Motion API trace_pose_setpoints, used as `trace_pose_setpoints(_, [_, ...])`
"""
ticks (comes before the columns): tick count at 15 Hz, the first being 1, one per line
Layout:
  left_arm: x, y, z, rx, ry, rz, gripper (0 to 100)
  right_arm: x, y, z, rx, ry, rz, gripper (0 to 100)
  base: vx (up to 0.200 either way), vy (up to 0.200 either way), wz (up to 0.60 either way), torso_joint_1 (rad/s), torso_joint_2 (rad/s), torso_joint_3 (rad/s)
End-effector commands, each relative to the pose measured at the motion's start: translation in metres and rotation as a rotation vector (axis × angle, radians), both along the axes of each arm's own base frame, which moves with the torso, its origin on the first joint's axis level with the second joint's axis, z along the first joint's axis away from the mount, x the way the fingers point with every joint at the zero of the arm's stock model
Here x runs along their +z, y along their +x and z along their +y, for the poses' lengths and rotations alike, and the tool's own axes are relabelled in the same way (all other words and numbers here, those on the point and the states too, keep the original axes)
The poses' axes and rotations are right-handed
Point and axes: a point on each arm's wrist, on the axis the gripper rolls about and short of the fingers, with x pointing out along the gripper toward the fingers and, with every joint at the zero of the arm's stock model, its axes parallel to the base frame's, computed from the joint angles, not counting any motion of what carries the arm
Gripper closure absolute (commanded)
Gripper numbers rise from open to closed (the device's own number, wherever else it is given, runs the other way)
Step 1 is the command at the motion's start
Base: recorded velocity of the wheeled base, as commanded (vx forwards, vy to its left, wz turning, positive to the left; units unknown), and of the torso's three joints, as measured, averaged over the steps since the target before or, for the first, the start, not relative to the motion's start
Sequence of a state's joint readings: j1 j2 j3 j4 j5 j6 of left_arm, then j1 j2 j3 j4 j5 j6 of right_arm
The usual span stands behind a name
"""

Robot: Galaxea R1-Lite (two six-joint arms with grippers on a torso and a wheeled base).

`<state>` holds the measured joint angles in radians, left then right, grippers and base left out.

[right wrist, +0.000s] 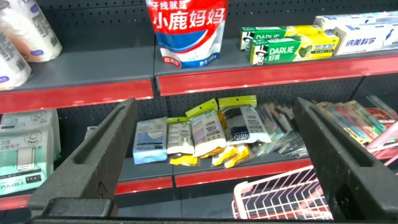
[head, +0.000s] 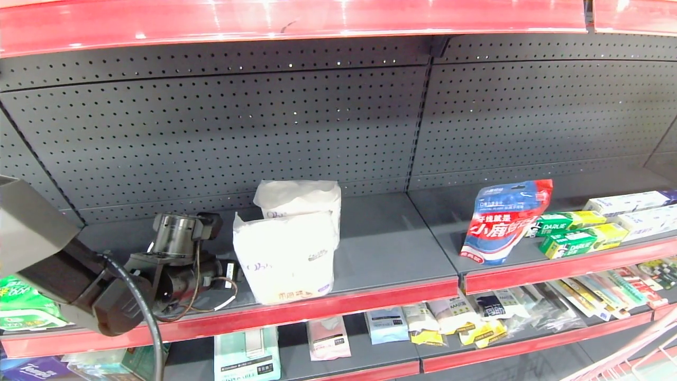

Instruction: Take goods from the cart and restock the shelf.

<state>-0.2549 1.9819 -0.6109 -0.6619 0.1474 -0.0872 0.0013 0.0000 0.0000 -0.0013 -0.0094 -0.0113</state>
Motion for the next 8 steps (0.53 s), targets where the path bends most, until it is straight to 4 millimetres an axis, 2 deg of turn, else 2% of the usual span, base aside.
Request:
trace_pose_setpoints(1, [0.0000,0.0032,-0.0032,-0.003,-0.008,-0.006,0,0.0000,0.0000,0.0000,0.000,-0.001,0.000,0,0.000,0.000,0.00,0.000,0.00,0.000])
trace_pose_setpoints(8, [0.0004,0.0038,-0.0079,-0.017,-0.010,-0.009,0,0.0001,0.0001,0.0000,0.000,-0.001,0.001,0,0.000,0.000,0.00,0.000,0.00,0.000])
